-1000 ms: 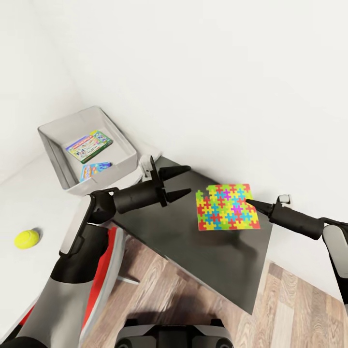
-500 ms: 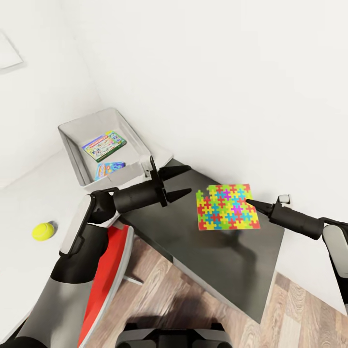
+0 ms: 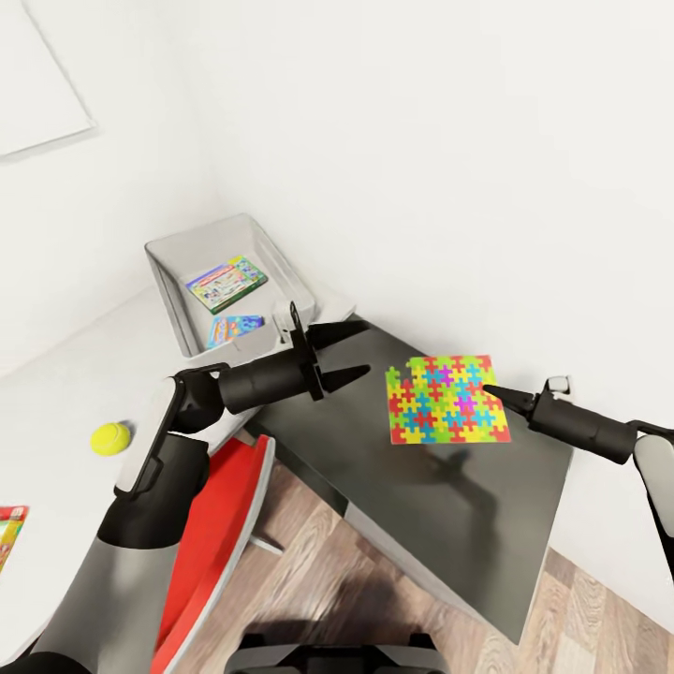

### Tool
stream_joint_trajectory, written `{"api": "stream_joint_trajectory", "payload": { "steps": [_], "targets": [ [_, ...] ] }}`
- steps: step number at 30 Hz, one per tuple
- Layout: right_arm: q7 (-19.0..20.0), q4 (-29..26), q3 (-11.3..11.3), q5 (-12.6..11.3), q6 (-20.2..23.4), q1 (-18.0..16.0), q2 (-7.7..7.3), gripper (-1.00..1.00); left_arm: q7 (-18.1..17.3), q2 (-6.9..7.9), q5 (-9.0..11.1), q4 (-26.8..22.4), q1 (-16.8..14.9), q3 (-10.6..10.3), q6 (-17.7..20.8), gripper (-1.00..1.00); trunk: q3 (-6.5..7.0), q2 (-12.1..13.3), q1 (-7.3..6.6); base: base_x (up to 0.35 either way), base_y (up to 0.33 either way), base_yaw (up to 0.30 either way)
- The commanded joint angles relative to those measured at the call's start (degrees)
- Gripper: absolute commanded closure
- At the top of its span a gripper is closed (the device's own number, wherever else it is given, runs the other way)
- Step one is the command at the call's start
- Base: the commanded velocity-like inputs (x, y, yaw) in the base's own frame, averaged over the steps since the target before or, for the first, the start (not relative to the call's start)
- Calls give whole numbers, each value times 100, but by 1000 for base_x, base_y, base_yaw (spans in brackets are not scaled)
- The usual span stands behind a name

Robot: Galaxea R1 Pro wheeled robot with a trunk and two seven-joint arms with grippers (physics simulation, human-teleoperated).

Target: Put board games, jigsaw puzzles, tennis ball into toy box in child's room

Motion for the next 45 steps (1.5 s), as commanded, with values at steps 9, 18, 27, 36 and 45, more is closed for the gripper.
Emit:
{"api": "stream_joint_trajectory", "payload": {
  "steps": [9,18,27,36,45],
  "targets": [
    [40,-4,-4,22,19,-3,-61,100,51,106,53,5,7,41,16,-100,69,-9,3,0,0,124],
    [43,-9,3,16,19,-3,-73,100,44,207,53,7,16,59,18,-100,145,-9,3,0,0,115],
    [41,-31,29,14,19,3,-75,100,49,231,49,17,18,59,12,-100,221,-9,3,0,0,123],
    [52,-39,36,3,19,5,-84,100,54,238,28,24,20,56,10,-100,297,-9,3,0,0,134],
    [49,99,29,-109,19,-247,-175,100,8,233,-397,29,26,52,9,-100,373,-9,3,0,0,155]
  ]
}}
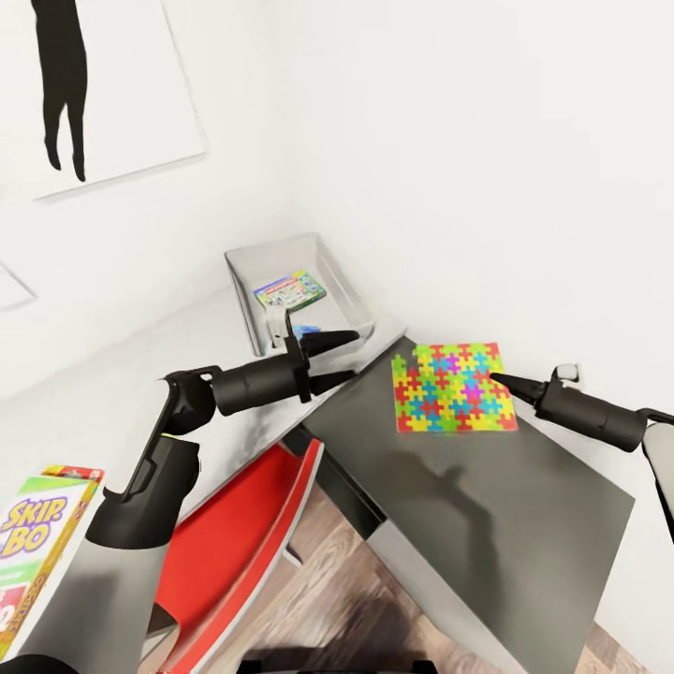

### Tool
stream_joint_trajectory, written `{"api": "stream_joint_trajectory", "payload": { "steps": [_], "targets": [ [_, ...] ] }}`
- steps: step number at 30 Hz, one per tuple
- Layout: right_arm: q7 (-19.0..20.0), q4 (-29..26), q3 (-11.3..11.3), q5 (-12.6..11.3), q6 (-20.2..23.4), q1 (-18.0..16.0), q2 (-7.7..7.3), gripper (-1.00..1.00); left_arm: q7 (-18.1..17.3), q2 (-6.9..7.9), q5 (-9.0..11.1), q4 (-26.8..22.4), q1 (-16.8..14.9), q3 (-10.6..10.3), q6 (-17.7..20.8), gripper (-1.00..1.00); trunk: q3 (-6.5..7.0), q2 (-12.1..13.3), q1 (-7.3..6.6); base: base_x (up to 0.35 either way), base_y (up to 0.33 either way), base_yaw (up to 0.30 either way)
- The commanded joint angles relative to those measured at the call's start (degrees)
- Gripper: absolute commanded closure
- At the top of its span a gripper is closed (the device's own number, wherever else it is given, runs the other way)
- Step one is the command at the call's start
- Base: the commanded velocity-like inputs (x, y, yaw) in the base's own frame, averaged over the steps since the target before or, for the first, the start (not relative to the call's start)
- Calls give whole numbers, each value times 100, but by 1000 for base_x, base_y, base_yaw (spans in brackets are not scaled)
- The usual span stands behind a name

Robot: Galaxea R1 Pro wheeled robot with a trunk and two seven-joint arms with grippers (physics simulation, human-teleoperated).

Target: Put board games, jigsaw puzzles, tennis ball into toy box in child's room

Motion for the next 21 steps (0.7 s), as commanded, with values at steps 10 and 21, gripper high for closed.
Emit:
{"api": "stream_joint_trajectory", "payload": {
  "steps": [10,21],
  "targets": [
    [-28,345,47,26,17,-861,-211,100,26,-12,-68,-17,4,8,10,-100,76,-9,3,0,0,167],
    [-719,740,593,21,17,-1848,-211,100,18,5,-101,-16,51,28,9,-100,169,-9,3,0,0,167]
  ]
}}
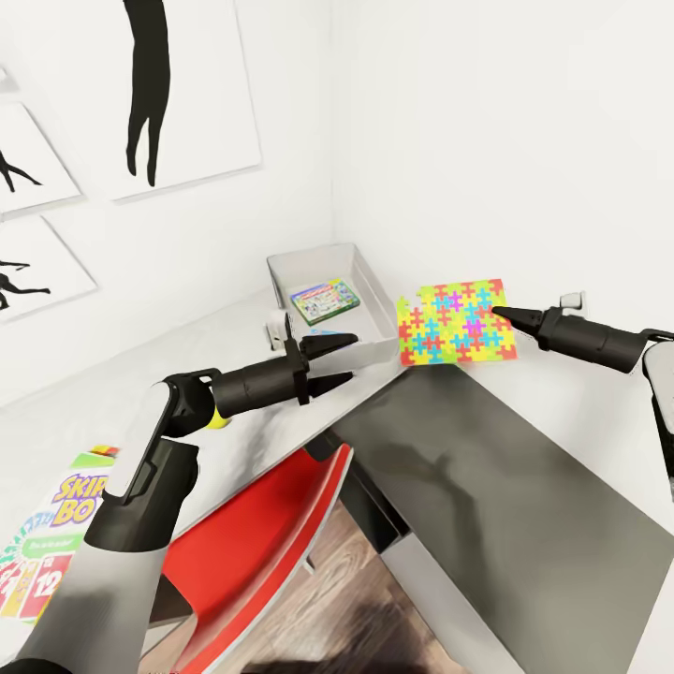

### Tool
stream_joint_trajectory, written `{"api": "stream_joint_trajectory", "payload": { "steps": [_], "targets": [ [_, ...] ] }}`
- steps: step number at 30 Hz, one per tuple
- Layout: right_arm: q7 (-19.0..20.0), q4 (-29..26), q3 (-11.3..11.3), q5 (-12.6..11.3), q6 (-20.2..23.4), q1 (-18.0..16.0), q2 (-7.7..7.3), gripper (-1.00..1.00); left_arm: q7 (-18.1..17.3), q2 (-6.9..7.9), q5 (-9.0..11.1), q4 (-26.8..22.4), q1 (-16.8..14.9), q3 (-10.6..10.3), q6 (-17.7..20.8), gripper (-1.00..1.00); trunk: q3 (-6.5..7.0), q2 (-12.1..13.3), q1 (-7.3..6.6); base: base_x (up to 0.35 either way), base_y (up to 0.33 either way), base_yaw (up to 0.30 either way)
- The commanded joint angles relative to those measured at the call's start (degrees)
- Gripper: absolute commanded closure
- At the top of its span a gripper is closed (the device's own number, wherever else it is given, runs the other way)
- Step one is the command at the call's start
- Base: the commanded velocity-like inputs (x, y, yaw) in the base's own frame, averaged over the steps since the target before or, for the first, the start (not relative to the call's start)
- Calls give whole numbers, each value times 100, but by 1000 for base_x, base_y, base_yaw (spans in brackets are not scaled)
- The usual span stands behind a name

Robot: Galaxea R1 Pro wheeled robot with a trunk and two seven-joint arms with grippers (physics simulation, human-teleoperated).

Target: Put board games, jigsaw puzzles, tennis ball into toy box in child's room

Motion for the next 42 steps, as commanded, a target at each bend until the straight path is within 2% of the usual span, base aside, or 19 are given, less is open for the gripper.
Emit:
{"api": "stream_joint_trajectory", "payload": {
  "steps": [1,11,22,26,30,31,34,35,38,39,42],
  "targets": [
    [-23,17,35,31,24,-88,4,100,59,0,54,-1,3,13,10,-100,0,-10,4,0,0,158],
    [-263,161,219,30,24,-620,47,100,63,16,30,4,57,201,15,-100,85,-10,4,0,0,144],
    [-316,259,332,28,24,-919,55,100,77,19,13,-5,97,241,15,-100,142,-10,4,0,0,81],
    [-334,576,351,29,24,-1166,63,100,112,18,8,-7,108,231,9,-100,148,-10,4,0,0,21],
    [-343,1417,472,31,24,-1782,110,100,113,30,4,-7,118,239,14,-100,151,-10,4,0,0,11],
    [-343,1417,472,31,24,-1782,110,100,113,30,4,-7,118,239,14,-100,151,-10,4,0,0,7],
    [-346,2154,802,37,24,-2345,167,100,102,49,3,-8,123,250,17,-100,152,-10,4,0,0,5],
    [-346,2154,802,37,24,-2345,167,100,102,49,3,-8,123,250,17,-100,152,-10,4,0,0,4],
    [-350,2899,1258,42,24,-2874,286,100,83,95,3,-8,134,272,19,-100,153,-10,4,0,0,2],
    [-350,2899,1258,42,24,-2874,286,100,83,95,3,-8,134,272,19,-100,153,-10,4,0,0,2],
    [-368,3566,1616,58,24,-3323,535,100,66,165,16,-8,167,375,23,-100,153,-10,4,0,0,1]
  ]
}}
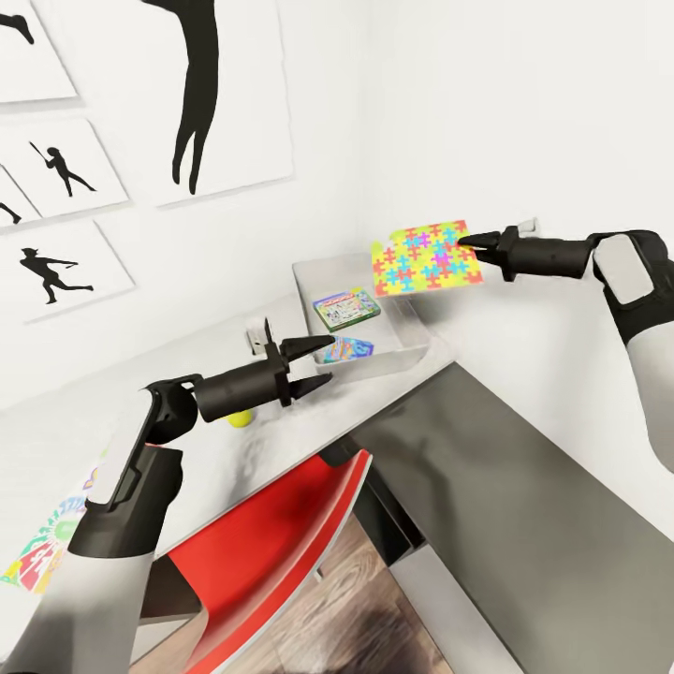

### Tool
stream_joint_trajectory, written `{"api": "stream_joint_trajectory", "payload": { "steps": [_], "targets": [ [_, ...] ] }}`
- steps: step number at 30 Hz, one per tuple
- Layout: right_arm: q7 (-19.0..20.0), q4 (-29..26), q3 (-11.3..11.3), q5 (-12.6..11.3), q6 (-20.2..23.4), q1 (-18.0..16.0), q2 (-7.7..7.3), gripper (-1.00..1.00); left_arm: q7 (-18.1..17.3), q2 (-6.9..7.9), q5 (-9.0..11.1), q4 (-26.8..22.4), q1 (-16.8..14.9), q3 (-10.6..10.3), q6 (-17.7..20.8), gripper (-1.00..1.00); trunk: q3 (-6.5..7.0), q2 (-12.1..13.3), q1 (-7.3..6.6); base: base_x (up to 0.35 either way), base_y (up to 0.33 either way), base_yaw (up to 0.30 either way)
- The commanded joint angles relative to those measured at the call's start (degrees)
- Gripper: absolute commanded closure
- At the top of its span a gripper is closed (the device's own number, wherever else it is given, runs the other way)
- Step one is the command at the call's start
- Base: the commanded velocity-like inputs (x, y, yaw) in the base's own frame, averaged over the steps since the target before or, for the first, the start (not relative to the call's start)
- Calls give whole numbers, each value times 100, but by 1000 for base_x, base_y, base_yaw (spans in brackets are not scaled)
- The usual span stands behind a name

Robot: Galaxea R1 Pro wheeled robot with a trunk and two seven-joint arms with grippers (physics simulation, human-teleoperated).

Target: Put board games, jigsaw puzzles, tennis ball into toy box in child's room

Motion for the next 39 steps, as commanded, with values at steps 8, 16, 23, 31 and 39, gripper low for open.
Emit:
{"api": "stream_joint_trajectory", "payload": {
  "steps": [8,16,23,31,39],
  "targets": [
    [-591,967,309,59,0,-591,559,100,39,124,108,-7,175,378,20,-100,-9,-10,3,0,0,0],
    [-1127,1030,346,28,0,-732,794,100,-57,219,128,-8,293,621,48,-100,-6,-10,3,0,0,39],
    [-1223,883,351,16,0,-741,793,100,-100,233,132,-8,319,655,50,-100,7,-10,3,0,0,179],
    [-1197,820,351,10,0,-743,713,100,-109,231,129,-6,323,647,48,-100,42,-10,3,0,0,224],
    [-821,805,355,16,0,-694,605,100,-112,223,100,-6,325,627,47,-100,93,-10,3,0,0,219]
  ]
}}
